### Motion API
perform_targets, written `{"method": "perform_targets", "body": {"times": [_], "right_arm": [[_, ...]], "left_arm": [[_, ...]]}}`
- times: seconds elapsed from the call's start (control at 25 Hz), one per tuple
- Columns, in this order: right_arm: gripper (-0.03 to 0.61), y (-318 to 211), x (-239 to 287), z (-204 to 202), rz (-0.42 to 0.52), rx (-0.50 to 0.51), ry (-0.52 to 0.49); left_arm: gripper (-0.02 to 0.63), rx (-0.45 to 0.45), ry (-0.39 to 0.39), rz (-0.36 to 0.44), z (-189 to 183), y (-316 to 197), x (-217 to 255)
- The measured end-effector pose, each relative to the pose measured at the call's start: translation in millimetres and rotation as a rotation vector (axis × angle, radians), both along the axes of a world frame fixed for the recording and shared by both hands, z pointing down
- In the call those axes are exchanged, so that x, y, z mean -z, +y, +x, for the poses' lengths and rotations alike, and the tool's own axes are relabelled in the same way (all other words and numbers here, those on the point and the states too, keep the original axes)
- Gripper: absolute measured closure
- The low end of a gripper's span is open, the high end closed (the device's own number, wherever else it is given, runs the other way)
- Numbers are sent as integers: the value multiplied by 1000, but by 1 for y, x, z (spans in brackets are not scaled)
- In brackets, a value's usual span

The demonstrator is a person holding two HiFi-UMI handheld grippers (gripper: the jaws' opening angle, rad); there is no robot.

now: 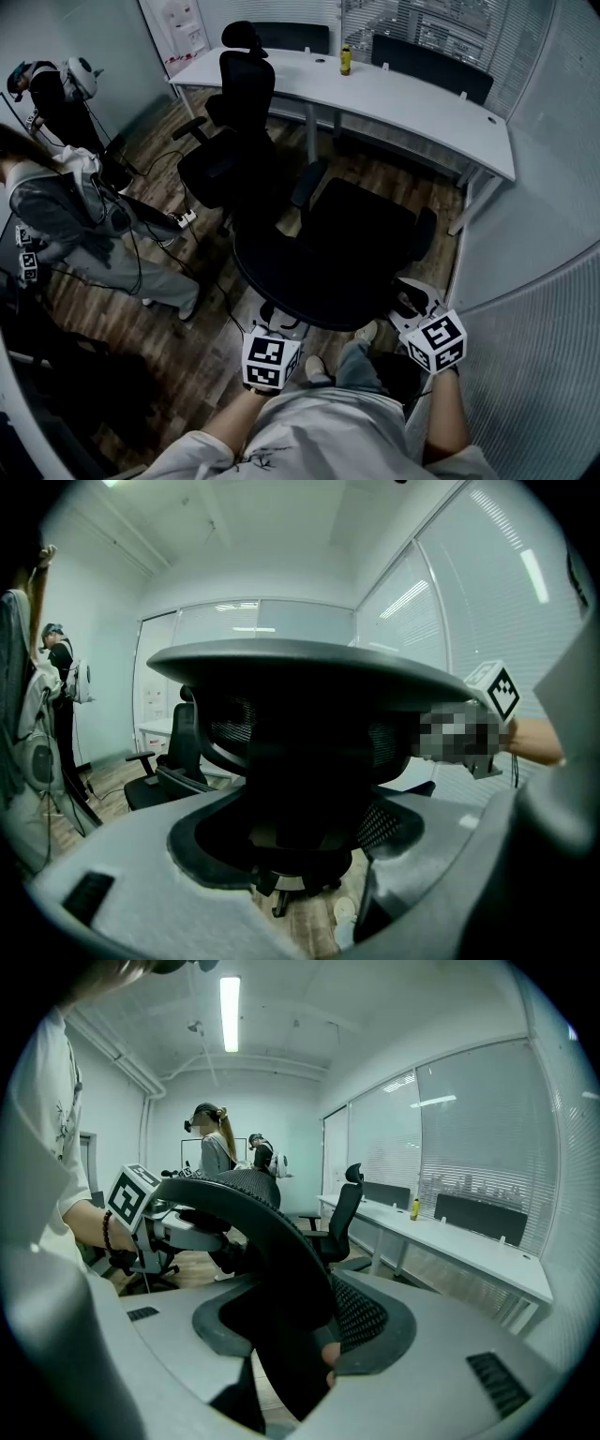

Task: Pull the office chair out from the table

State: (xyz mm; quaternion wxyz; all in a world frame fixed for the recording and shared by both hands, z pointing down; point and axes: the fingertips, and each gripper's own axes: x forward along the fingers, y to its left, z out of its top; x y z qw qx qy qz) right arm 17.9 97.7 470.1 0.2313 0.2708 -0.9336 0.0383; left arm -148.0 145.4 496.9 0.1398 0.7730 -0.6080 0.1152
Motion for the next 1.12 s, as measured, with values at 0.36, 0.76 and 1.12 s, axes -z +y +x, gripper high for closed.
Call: {"method": "perform_targets", "body": {"times": [0.36,0.76,1.12], "right_arm": [[405,23,-1,-2,3,13,-3],[405,34,-2,0,1,26,3],[405,36,-2,-1,20,34,-1]], "left_arm": [[288,6,-2,-4,-1,26,-1],[290,15,-2,-14,1,38,-3],[288,28,2,-25,0,42,-6]]}}
